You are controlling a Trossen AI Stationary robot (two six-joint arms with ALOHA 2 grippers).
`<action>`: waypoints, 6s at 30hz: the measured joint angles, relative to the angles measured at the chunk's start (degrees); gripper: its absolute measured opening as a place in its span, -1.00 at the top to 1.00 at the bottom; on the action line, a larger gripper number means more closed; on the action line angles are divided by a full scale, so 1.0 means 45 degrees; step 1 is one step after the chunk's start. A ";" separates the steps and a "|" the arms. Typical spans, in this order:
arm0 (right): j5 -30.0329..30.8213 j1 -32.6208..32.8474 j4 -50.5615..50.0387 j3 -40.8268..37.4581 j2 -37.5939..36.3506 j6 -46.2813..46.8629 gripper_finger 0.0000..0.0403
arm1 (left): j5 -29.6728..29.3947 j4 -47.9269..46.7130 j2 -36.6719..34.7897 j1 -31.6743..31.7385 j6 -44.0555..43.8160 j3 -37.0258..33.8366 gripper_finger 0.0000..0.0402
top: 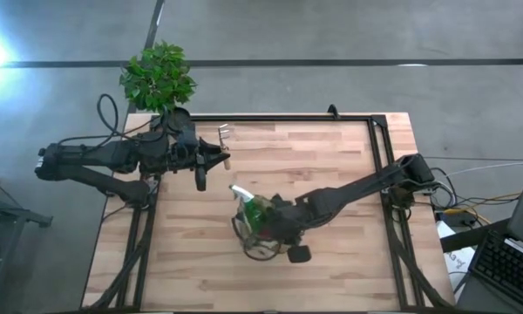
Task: Pick & Place Garden tools in Gardening bag
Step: Put the hand rake into the gardening bag
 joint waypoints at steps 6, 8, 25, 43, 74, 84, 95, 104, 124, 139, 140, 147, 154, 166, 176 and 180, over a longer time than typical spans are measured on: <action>0.0033 0.0099 -0.2956 -0.0001 -0.0196 -0.0229 0.96 | 0.0000 -0.0075 0.0000 0.0005 0.0002 0.0000 0.64; 0.0384 0.0108 -0.3554 -0.0010 -0.0409 -0.0298 0.96 | 0.0000 -0.0075 0.0000 0.0005 0.0002 0.0000 0.64; 0.2399 -0.0579 -0.4252 -0.0440 -0.2772 -0.0319 0.96 | 0.0005 -0.0060 0.0000 0.0005 -0.0003 0.0000 0.63; 0.3178 -0.1410 -0.3810 -0.2790 -0.3618 -0.1105 0.96 | 0.0005 -0.0152 0.0000 0.0000 -0.0168 0.0000 0.63; 0.3264 -0.2200 -0.3022 -0.3769 -0.4297 -0.1228 0.89 | 0.0093 -0.0152 0.0000 0.0005 -0.0479 0.0000 0.63; 0.3259 -0.2149 -0.3152 -0.3769 -0.4297 -0.0704 0.40 | 0.0233 -0.0157 0.0004 0.0005 -0.0479 0.0000 0.63; 0.3275 -0.1698 -0.3200 -0.3759 -0.4705 -0.0471 0.07 | 0.0238 -0.0186 0.0034 0.0005 -0.0474 0.0000 0.63; 0.3352 -0.1462 -0.3199 -0.3755 -0.5382 -0.0297 -0.07 | 0.0238 -0.0202 0.0034 0.0003 -0.0474 0.0000 0.63; 0.3404 -0.0665 -0.2868 -0.3807 -0.8743 0.0935 0.00 | -0.0017 0.1376 0.0047 -0.0441 -0.0502 -0.2333 0.64; 0.3442 -0.0670 0.0077 -0.4153 -0.9067 0.0217 0.05 | 0.1383 1.1325 0.0214 -0.1354 0.0441 -0.8521 0.64; 0.3442 -0.0670 0.0147 -0.4153 -0.9031 0.0145 0.06 | 0.1375 1.1918 0.0311 -0.1360 0.0449 -0.8850 0.64; 0.3452 -0.0670 0.0618 -0.4158 -0.9008 -0.0135 0.10 | 0.1336 1.5383 0.2028 -0.1389 0.0304 -1.0044 0.64; 0.3458 -0.0675 0.0943 -0.4172 -0.9008 -0.0381 0.15 | 0.1447 1.6491 0.4712 -0.1556 0.0150 -0.9029 0.64; 0.3454 -0.0675 0.0829 -0.4301 -0.9008 -0.0371 0.20 | 0.1443 1.8181 0.7402 -0.2272 0.0124 -0.7903 0.64; 0.3396 -0.0675 0.0929 -0.4652 -0.9008 -0.0098 0.22 | 0.1023 1.9807 0.8928 -0.2322 0.0085 -0.7859 0.64; 0.3395 -0.0672 0.0965 -0.4653 -0.9008 -0.0107 0.23 | 0.0811 1.9826 0.9338 -0.2322 0.0061 -0.7759 0.64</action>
